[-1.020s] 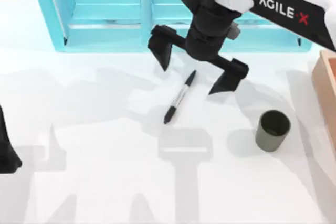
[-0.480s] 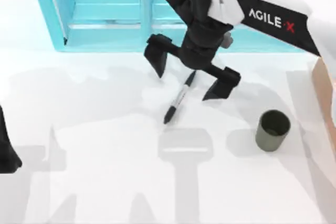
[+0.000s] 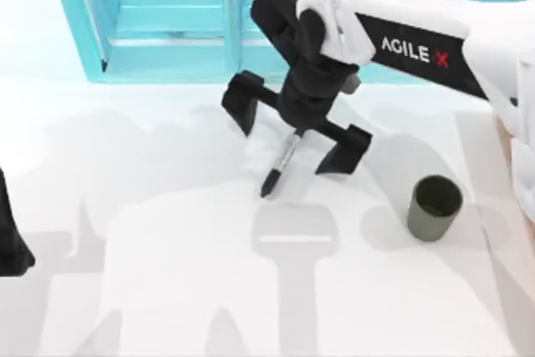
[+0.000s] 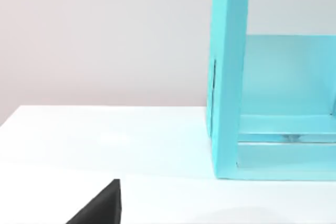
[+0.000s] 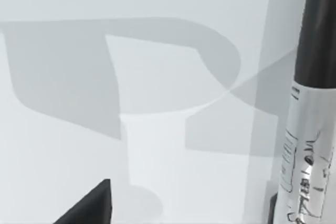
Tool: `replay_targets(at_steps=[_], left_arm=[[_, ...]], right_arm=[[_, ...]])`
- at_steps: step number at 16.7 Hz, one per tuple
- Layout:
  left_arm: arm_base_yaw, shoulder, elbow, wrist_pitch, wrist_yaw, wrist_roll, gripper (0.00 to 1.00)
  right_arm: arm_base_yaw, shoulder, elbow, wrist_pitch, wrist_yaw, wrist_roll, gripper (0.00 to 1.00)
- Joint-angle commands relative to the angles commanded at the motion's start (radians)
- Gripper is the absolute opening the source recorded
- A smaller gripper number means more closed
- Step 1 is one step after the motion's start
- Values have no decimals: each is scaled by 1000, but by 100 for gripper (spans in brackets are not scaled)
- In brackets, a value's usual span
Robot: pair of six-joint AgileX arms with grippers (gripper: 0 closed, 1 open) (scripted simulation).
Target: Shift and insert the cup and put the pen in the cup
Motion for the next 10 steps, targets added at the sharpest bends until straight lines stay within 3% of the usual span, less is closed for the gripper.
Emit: replay_targets(at_steps=[2, 10], left_arm=[[0, 0, 0, 0, 0, 0, 100], [0, 0, 0, 0, 0, 0, 100]], right_arm=[[0, 0, 0, 0, 0, 0, 100], [0, 0, 0, 0, 0, 0, 40]])
